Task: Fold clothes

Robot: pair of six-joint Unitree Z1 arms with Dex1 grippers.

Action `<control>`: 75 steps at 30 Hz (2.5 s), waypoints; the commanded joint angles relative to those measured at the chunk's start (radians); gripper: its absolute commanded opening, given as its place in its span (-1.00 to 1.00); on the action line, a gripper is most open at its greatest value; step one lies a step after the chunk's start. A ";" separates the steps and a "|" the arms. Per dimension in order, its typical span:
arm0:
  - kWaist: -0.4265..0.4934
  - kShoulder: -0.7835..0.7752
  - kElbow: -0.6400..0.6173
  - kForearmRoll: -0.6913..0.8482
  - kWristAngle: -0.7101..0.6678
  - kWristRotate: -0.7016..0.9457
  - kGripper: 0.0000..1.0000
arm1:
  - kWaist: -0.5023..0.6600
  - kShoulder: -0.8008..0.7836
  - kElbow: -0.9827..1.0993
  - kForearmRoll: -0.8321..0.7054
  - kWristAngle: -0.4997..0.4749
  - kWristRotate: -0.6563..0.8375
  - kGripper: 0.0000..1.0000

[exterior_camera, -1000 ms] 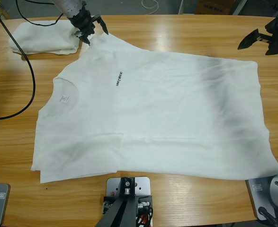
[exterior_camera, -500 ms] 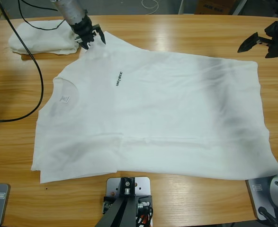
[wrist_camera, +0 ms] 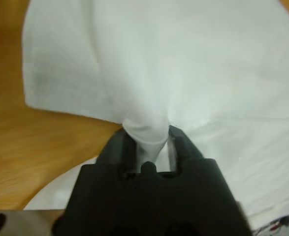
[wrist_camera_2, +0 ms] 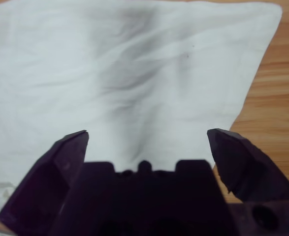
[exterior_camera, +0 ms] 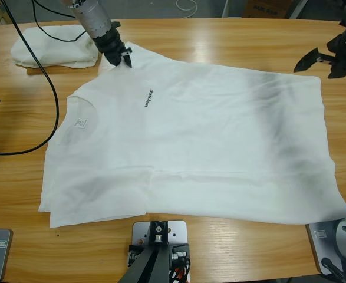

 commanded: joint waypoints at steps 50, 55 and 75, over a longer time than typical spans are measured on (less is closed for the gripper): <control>0.009 0.071 -0.591 0.127 -0.108 0.154 -1.00 | -0.474 0.333 0.264 -0.629 0.336 -0.096 0.43; 0.009 0.068 -0.591 0.131 -0.106 0.154 -1.00 | -0.474 0.362 0.270 -0.657 0.345 -0.146 -0.77; 0.032 0.018 -0.593 0.134 -0.101 0.153 -1.00 | -0.474 0.225 0.322 -0.686 0.579 -0.166 -1.00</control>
